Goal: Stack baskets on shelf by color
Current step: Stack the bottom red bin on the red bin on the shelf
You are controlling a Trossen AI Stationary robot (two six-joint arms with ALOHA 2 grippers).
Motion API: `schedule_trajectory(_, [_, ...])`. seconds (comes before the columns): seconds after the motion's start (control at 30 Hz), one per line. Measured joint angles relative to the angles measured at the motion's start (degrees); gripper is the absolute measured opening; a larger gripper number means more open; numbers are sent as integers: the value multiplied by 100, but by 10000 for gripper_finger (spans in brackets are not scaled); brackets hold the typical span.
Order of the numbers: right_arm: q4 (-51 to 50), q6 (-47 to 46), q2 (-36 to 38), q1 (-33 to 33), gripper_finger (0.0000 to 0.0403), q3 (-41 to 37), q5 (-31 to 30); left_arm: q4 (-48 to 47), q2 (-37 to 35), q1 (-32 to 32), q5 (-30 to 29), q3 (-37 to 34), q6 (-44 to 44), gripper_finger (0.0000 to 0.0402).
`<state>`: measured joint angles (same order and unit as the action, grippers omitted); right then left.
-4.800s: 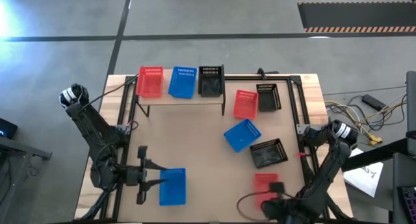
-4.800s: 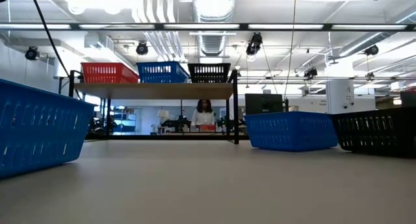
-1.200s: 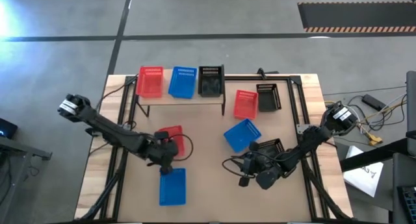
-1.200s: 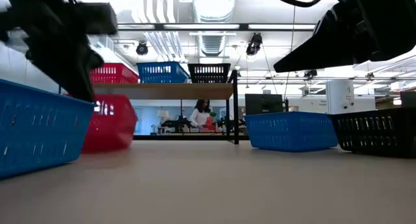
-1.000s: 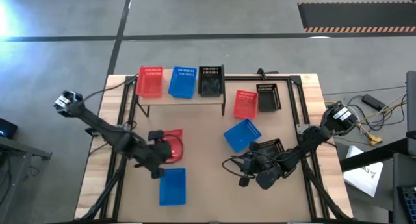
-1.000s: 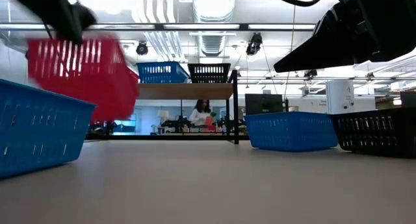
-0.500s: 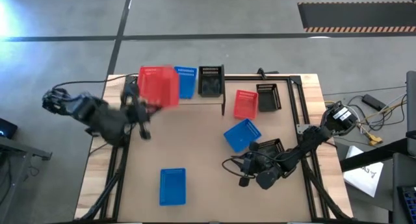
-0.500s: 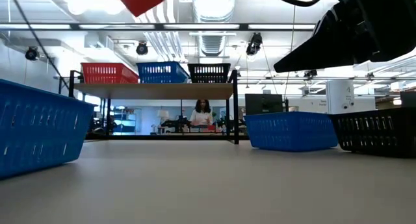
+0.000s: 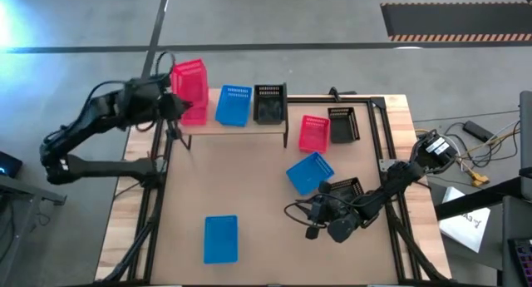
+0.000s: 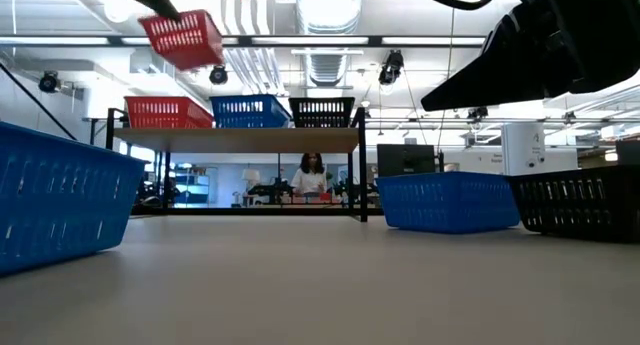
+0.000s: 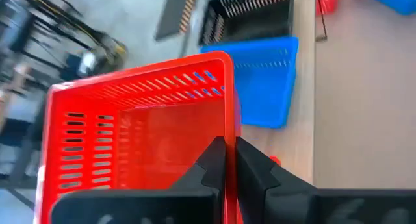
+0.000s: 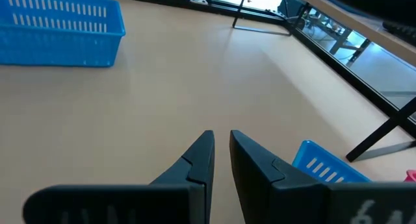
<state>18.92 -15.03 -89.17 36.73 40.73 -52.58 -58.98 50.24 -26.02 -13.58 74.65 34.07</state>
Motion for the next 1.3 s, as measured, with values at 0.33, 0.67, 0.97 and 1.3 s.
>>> schedule_trajectory(0.33, [17, -99, -14, 0, 43, 0, 0, -855, 915, -1150, 510, -6, 924, 0])
schedule_trajectory(0.67, [15, -166, -90, 0, 43, -2, 2, -1241, 856, -1144, 1039, 31, 979, 0])
schedule_trajectory(0.97, [123, -161, -90, 0, 43, -2, 4, -1214, 992, -1141, 843, -110, 977, 0])
schedule_trajectory(1.3, [137, -153, -92, 0, 43, -2, 4, -1065, 1029, -1150, 528, -410, 671, 55])
